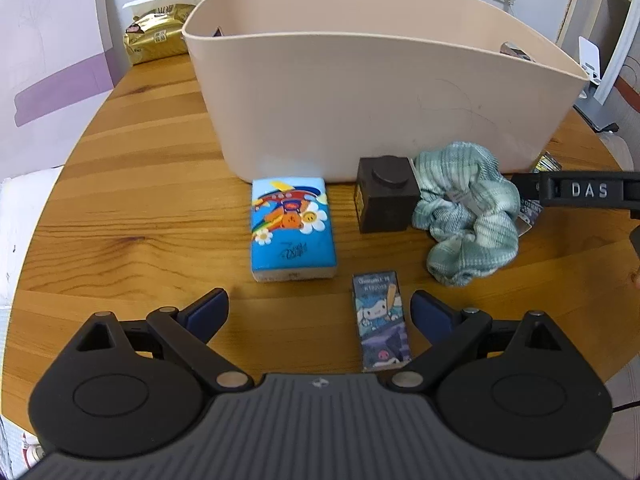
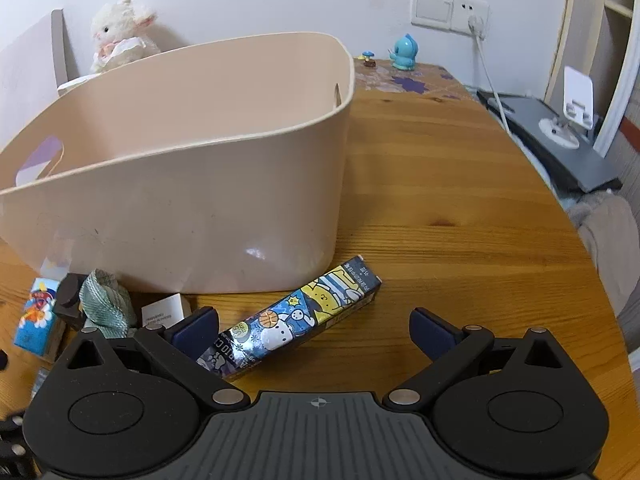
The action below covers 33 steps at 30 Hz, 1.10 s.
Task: Organize objects
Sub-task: 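Grasp the purple cartoon box with the left gripper while the right grasps the long snack box, then carry both boxes over the basket and release them inside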
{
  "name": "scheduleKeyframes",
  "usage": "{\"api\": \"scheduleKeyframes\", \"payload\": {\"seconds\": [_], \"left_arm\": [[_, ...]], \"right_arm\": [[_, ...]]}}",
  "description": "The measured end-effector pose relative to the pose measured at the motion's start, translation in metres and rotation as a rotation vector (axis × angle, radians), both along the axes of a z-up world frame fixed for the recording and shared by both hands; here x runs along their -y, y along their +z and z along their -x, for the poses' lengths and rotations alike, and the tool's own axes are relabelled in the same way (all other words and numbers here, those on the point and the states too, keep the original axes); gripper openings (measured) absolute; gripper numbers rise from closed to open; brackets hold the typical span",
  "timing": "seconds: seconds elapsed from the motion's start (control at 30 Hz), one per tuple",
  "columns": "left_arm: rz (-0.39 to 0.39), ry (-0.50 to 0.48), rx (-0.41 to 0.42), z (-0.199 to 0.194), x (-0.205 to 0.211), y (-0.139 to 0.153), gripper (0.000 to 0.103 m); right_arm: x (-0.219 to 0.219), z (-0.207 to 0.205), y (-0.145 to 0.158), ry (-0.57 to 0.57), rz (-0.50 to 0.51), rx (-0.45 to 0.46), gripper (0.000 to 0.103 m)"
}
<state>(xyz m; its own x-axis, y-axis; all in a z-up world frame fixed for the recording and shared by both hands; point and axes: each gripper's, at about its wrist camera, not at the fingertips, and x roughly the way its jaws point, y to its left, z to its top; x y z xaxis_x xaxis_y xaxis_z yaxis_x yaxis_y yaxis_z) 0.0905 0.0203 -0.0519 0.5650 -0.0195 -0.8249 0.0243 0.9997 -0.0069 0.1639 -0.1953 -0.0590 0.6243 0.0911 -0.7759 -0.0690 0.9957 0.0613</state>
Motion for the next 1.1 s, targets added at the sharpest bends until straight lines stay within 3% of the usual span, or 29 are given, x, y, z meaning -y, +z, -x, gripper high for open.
{"api": "scheduleKeyframes", "payload": {"seconds": [0.2, 0.43, 0.53, 0.63, 0.7, 0.83, 1.1], "left_arm": [[0.005, -0.002, -0.006, 0.002, 0.001, -0.002, 0.097], [-0.011, -0.024, 0.006, 0.006, 0.0, -0.004, 0.077], [-0.007, -0.041, 0.018, 0.008, 0.002, -0.002, 0.069], [-0.007, -0.057, 0.036, 0.01, 0.005, -0.001, 0.06], [-0.006, -0.07, 0.044, 0.01, 0.007, -0.001, 0.054], [0.007, -0.091, 0.051, 0.013, 0.009, 0.0, 0.028], [0.026, -0.097, 0.058, 0.02, 0.007, -0.001, 0.025]], "right_arm": [[-0.011, -0.006, -0.008, 0.016, 0.047, -0.026, 0.103], [0.006, 0.016, -0.016, 0.023, 0.068, -0.056, 0.102], [0.016, 0.025, -0.016, 0.013, 0.063, -0.034, 0.093], [0.02, 0.031, -0.014, 0.011, 0.052, -0.009, 0.075], [0.019, 0.035, -0.012, 0.006, 0.049, 0.007, 0.053], [0.016, 0.046, -0.008, 0.011, 0.05, 0.021, 0.023], [0.032, 0.071, -0.004, -0.004, -0.034, 0.022, 0.021]]}}
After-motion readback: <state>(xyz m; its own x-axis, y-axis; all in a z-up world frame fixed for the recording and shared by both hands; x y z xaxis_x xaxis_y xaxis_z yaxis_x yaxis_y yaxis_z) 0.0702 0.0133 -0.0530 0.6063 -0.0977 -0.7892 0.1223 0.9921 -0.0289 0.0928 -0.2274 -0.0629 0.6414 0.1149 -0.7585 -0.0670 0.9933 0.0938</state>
